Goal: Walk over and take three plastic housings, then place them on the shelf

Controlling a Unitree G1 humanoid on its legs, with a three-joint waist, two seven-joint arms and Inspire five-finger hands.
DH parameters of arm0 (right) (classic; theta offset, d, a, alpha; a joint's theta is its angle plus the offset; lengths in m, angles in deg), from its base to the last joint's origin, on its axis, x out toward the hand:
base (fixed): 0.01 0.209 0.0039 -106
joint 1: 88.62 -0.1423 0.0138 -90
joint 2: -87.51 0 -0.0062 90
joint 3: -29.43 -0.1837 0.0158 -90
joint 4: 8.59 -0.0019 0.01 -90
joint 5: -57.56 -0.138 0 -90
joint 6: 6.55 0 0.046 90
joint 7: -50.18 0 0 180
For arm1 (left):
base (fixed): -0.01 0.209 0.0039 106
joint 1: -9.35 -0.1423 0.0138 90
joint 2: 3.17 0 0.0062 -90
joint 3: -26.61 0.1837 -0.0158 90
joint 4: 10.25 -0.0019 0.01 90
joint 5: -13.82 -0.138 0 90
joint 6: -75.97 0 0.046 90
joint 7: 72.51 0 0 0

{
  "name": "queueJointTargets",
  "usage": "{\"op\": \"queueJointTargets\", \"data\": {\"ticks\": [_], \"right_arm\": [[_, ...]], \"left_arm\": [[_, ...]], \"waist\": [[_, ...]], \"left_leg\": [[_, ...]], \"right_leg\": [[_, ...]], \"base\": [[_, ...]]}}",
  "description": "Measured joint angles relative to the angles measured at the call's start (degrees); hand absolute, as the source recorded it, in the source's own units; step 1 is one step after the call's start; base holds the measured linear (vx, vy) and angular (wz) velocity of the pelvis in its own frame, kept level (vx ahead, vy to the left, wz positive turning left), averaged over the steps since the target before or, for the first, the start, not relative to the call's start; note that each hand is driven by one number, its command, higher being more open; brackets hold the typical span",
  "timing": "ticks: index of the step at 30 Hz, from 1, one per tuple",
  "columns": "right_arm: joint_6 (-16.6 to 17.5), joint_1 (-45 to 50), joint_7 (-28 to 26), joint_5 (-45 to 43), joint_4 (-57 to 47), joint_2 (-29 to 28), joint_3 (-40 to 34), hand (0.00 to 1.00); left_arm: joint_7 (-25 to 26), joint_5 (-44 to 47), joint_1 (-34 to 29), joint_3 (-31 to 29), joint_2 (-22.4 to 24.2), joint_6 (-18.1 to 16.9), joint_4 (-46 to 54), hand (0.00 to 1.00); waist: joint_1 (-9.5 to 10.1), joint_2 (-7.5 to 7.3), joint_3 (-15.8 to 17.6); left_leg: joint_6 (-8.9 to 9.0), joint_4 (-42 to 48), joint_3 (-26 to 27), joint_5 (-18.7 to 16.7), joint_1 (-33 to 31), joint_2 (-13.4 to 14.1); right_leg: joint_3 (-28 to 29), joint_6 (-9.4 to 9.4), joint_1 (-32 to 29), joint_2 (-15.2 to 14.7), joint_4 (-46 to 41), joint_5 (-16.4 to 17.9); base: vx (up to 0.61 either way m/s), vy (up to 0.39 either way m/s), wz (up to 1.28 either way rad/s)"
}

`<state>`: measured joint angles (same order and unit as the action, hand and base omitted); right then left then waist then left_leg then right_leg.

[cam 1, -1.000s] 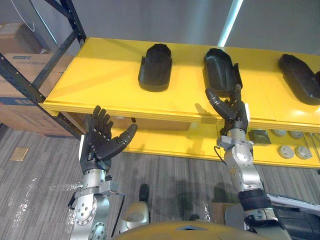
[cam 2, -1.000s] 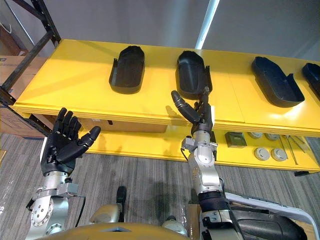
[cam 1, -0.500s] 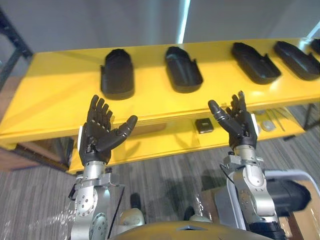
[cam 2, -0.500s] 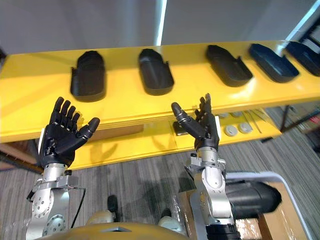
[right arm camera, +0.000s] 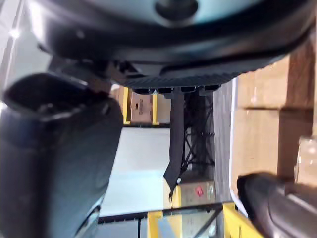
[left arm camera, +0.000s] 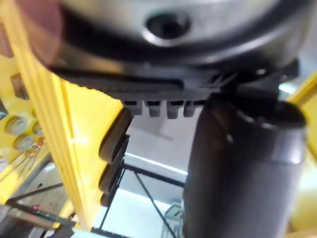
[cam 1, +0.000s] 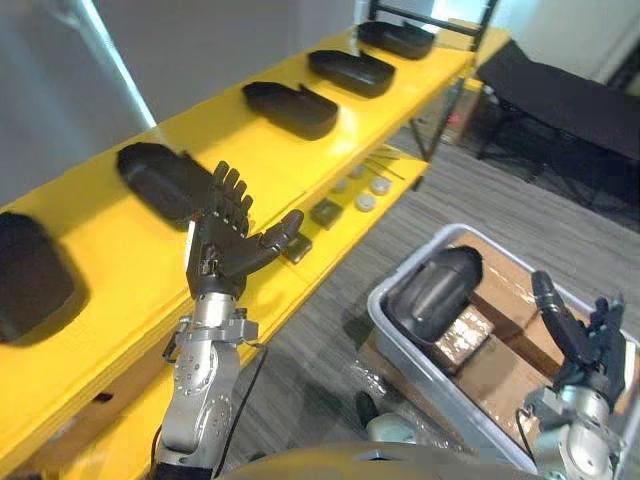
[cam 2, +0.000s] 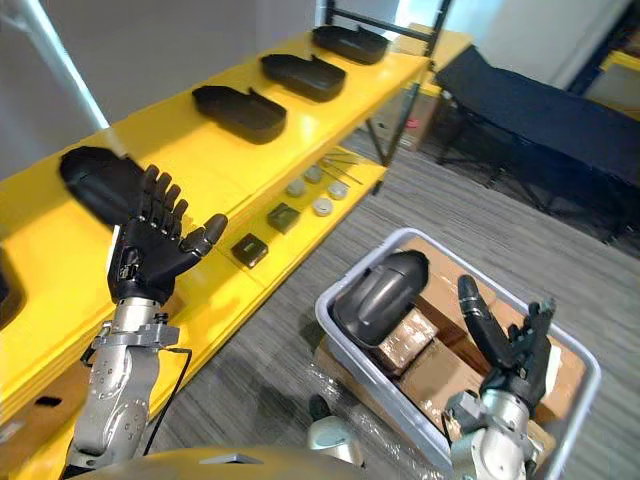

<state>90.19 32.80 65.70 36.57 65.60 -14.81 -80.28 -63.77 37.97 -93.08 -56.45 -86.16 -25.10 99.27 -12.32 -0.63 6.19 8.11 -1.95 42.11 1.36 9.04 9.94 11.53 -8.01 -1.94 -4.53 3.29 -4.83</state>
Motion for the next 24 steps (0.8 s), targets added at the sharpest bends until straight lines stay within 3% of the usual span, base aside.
{"op": "queueJointTargets", "data": {"ticks": [3,5,6,8,9,12,15,20,24], "right_arm": [[0.74,-0.53,-2.33,0.19,0.0,0.04,0.16,1.0],[1.05,-1.93,-4.08,0.36,-0.01,0.29,0.22,1.0],[1.24,-4.52,-5.09,0.35,0.0,1.71,0.18,1.0],[1.21,-9.87,-5.54,0.33,1.78,4.26,1.66,1.0],[1.16,-12.15,-5.55,0.33,3.03,5.32,3.11,1.0],[1.04,-16.43,-5.62,0.46,5.7,7.29,9.08,1.0],[0.34,-17.11,-6.72,0.28,7.2,7.3,13.19,1.0],[0.19,-17.69,-7.45,-4.33,13.16,6.39,14.15,1.0],[0.52,-15.05,-6.08,-4.64,16.29,0.93,13.93,1.0]], "left_arm": [[0.86,-0.04,1.29,-0.07,0.08,0.25,-1.36,1.0],[1.17,-0.12,1.29,-0.38,0.28,0.25,-1.17,1.0],[1.42,-0.17,1.08,-1.23,0.85,0.26,-0.72,1.0],[1.68,-0.19,0.13,-2.94,1.48,0.51,-0.12,1.0],[1.65,-0.19,-1.13,-3.84,1.51,0.8,0.85,1.0],[1.65,-0.28,-3.6,-6.76,2.54,0.66,2.64,1.0],[2.53,-0.5,-4.73,-8.01,3.41,0.39,2.64,1.0],[2.44,-2.03,-5.12,-6.67,3.89,-1.89,2.64,1.0],[0.94,-2.27,-3.36,-5.47,3.97,-2.57,2.64,1.0]], "waist": [[-0.41,0.35,-0.02],[0.98,0.74,-0.05],[3.27,2.37,0.32],[5.36,3.39,1.35],[6.24,3.48,1.32],[8.53,3.31,1.43],[10.81,3.09,1.56],[10.39,3.27,2.12],[10.37,4.15,6.85]], "left_leg": [[0.3,2.18,0.84,-1.18,-0.01,0.94],[-1.58,6.06,-8.27,-4.1,-1.9,1.25],[-1.52,9.04,-19.13,-8.68,-3.92,1.72],[-0.78,12.78,-28.02,-13.54,-5.29,-0.49],[-1.35,14.48,-30.38,-15.17,-5.97,-1.44],[-1.97,20.62,-31.22,-18.12,-9.37,-1.72],[-2.28,22.54,-31.84,-18.75,-10.83,-2.14],[-2.97,25.89,-35.02,-19.72,-13.23,-2.35],[-3.69,28.77,-37.69,-21.28,-11.58,-3.12]], "right_leg": [[1.64,0.04,-0.59,0.77,0.16,-0.16],[3.66,0.78,-1.39,1.21,0.28,-1.13],[6.38,0.99,-1.97,2.38,0.97,-2.55],[9.31,0.27,-2.55,2.62,0.94,-3.16],[10.26,0.05,-2.83,2.63,0.73,-3.3],[11.1,-0.82,-3.9,2.22,0.76,-3.88],[10.64,-0.99,-4.6,1.58,0.89,-3.99],[8.34,-0.55,-4.35,1.37,0.14,-3.64],[8.41,-0.64,-5.08,2.7,-6.14,-2.51]], "base": [[-0.04,-0.072,-0.41],[-0.03,-0.057,-0.64],[-0.03,0.024,-0.89],[-0.08,0.115,-0.85],[-0.08,0.133,-0.57],[-0.09,0.143,-0.17],[-0.08,0.099,0.08],[0.0,0.05,0.2],[-0.07,0.045,-0.21]]}}
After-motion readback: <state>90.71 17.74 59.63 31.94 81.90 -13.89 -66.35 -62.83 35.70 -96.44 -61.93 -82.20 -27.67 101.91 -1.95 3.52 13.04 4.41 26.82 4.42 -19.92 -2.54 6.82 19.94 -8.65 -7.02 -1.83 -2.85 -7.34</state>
